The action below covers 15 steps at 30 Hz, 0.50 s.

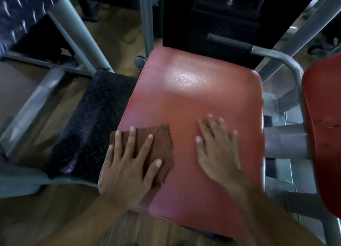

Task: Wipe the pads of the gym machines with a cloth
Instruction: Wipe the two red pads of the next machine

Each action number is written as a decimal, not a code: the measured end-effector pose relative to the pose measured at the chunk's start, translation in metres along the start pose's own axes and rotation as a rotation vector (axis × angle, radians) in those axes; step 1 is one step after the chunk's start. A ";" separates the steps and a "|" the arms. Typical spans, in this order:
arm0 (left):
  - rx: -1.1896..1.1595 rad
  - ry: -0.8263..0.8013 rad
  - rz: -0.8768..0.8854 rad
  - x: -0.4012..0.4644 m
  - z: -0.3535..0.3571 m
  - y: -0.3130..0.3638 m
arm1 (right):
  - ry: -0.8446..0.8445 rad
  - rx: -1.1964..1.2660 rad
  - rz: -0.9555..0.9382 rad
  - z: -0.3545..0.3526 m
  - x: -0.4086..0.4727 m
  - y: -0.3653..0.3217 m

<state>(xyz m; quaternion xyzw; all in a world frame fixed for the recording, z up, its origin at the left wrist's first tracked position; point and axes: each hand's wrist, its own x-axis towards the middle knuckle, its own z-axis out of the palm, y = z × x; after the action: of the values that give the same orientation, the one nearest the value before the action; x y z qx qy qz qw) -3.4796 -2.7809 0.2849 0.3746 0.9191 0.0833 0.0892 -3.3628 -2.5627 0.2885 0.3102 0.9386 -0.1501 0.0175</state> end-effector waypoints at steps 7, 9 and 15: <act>0.095 -0.035 -0.121 0.077 0.006 0.039 | -0.079 -0.100 0.106 -0.002 -0.002 0.025; 0.091 -0.030 -0.115 0.112 0.004 0.052 | 0.015 -0.064 0.168 0.002 -0.003 0.027; 0.082 -0.068 0.022 0.190 0.013 0.118 | 0.311 0.181 0.127 0.010 -0.002 0.034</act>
<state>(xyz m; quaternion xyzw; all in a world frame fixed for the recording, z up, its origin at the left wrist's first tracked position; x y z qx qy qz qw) -3.5307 -2.5626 0.2785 0.3905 0.9141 0.0335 0.1039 -3.3417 -2.5416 0.2699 0.3886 0.8911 -0.1829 -0.1463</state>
